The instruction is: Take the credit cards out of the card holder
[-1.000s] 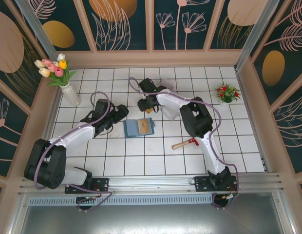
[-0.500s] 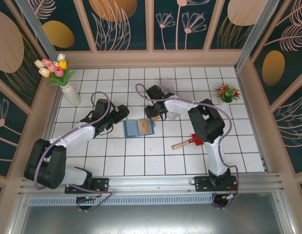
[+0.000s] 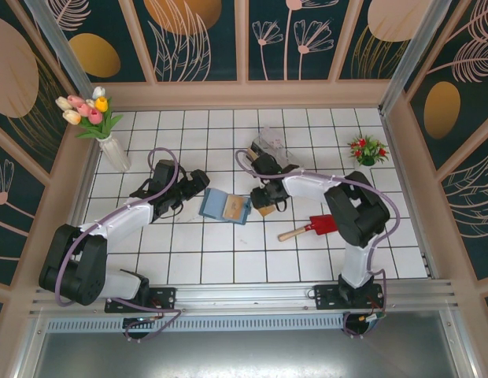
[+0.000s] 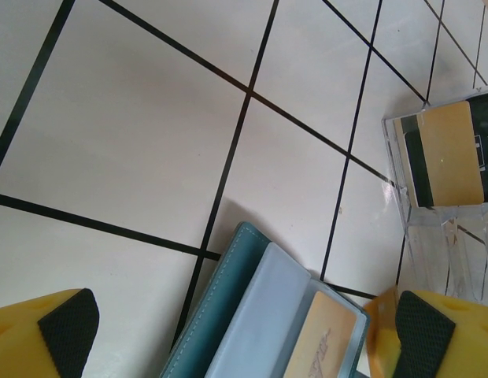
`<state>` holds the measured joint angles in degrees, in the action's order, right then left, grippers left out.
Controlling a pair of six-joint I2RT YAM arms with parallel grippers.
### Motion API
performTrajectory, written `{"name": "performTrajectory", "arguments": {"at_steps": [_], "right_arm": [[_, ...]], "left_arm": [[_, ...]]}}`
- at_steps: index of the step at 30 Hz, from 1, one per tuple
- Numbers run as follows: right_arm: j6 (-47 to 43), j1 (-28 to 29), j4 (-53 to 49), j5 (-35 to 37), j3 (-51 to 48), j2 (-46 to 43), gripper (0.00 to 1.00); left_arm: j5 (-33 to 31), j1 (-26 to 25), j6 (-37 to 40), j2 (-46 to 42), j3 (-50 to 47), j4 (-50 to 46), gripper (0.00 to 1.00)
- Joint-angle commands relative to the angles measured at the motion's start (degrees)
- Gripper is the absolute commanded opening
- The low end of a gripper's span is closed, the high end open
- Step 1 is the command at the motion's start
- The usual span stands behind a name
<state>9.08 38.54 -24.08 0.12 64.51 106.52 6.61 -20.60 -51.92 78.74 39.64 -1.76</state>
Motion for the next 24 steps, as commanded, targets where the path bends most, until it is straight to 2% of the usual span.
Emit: {"name": "performTrajectory", "arguments": {"at_steps": [1,4,9,16,24], "right_arm": [[3.6,-0.2,-14.9,-3.7,-6.6,-2.1,0.55],[4.4,0.3,-14.8,-6.1,-8.8,-4.5,0.55],[5.6,0.6,-15.6,-3.5,-4.7,-6.5,0.63],[4.1,2.1,-15.8,-0.9,0.9,-1.5,0.78],[1.9,2.2,-17.8,1.7,4.6,2.1,0.8]], "left_arm": [[0.8,0.3,1.4,0.0,2.2,-0.4,0.99],[1.4,0.3,1.0,0.2,2.4,0.1,0.99],[2.0,0.3,0.8,0.6,2.1,0.8,0.98],[2.0,0.3,0.8,0.6,1.7,0.5,0.99],[1.7,0.4,1.2,0.5,1.3,0.1,0.98]]}}
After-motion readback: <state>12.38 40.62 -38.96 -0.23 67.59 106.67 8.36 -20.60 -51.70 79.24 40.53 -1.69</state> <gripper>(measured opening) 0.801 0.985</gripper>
